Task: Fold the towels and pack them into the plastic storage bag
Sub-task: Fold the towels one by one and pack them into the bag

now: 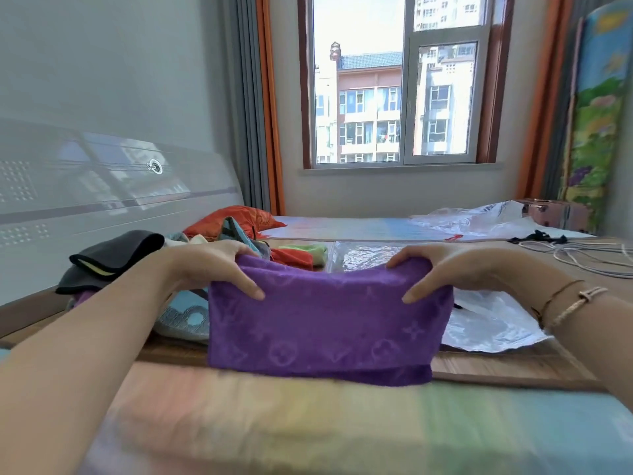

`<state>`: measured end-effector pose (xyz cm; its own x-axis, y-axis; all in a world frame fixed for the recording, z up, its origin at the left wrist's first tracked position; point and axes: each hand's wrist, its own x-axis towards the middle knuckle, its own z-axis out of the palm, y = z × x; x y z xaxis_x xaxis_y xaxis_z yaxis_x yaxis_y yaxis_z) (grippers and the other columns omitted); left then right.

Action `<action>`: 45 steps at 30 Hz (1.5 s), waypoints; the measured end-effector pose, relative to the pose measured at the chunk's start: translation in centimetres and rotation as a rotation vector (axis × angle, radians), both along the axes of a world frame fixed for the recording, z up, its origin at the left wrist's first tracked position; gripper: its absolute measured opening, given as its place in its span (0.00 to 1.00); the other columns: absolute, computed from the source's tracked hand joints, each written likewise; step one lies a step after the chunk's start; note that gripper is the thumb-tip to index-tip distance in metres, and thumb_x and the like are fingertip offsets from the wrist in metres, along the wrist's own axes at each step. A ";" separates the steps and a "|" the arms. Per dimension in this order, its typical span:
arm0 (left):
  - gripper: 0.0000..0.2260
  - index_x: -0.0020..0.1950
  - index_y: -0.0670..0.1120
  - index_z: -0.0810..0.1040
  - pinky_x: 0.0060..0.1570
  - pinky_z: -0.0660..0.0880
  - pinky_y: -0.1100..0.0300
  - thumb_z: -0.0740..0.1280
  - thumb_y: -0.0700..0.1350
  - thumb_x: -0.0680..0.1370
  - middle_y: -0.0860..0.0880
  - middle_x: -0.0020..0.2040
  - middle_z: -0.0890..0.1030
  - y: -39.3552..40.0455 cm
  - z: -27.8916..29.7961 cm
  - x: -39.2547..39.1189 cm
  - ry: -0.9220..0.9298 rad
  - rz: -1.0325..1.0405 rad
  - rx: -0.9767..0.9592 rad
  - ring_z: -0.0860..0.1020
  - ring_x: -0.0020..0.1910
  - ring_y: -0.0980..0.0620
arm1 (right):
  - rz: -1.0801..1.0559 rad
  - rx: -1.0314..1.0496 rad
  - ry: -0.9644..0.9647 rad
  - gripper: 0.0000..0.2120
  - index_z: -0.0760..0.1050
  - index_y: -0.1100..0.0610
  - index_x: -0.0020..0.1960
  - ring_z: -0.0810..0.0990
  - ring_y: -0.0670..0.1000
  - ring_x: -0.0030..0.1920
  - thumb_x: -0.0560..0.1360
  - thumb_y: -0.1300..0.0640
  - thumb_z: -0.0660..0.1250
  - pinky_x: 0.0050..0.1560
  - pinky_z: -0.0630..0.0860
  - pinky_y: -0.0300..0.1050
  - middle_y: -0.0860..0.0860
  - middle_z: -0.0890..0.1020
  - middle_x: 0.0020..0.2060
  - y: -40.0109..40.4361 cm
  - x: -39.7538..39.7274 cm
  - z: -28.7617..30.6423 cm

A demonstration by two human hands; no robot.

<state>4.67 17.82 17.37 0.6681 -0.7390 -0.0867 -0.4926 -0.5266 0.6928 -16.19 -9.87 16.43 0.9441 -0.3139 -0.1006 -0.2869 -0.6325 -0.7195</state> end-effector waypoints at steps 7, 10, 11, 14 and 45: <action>0.13 0.49 0.47 0.85 0.50 0.79 0.53 0.77 0.51 0.68 0.47 0.46 0.85 0.1 0.3 1.2 -0.205 0.063 0.022 0.83 0.48 0.48 | -0.276 -0.488 0.029 0.12 0.79 0.54 0.50 0.79 0.51 0.45 0.70 0.52 0.75 0.40 0.74 0.39 0.52 0.82 0.47 -1.1 0.6 1.4; 0.18 0.53 0.47 0.84 0.50 0.78 0.53 0.78 0.52 0.67 0.47 0.49 0.85 1.1 0.5 1.3 0.015 0.024 -0.095 0.83 0.50 0.48 | -0.221 -0.141 0.015 0.16 0.80 0.56 0.53 0.81 0.51 0.52 0.68 0.52 0.76 0.57 0.76 0.47 0.52 0.84 0.49 -2.5 -0.8 1.5; 0.18 0.54 0.47 0.83 0.49 0.79 0.53 0.77 0.50 0.67 0.46 0.49 0.85 1.1 0.3 1.3 0.083 0.044 -0.169 0.83 0.49 0.47 | -0.211 0.023 -0.022 0.16 0.80 0.55 0.55 0.82 0.51 0.53 0.68 0.53 0.76 0.58 0.76 0.49 0.52 0.85 0.50 -2.8 -1.2 1.2; 0.21 0.57 0.44 0.81 0.39 0.79 0.54 0.78 0.47 0.66 0.44 0.50 0.84 -0.4 -0.9 1.3 0.239 0.209 -0.387 0.82 0.48 0.46 | -0.323 0.390 -0.177 0.13 0.79 0.55 0.54 0.82 0.51 0.46 0.70 0.56 0.74 0.47 0.80 0.46 0.52 0.84 0.47 -3.3 -0.6 -0.6; 0.10 0.49 0.43 0.77 0.50 0.76 0.55 0.56 0.42 0.79 0.44 0.43 0.82 -14.4 -3.9 -10.4 0.716 -0.269 -0.433 0.80 0.41 0.47 | -0.002 0.007 -0.309 0.34 0.62 0.41 0.71 0.75 0.34 0.56 0.70 0.50 0.74 0.60 0.72 0.33 0.38 0.74 0.62 -1.6 -3.6 -2.0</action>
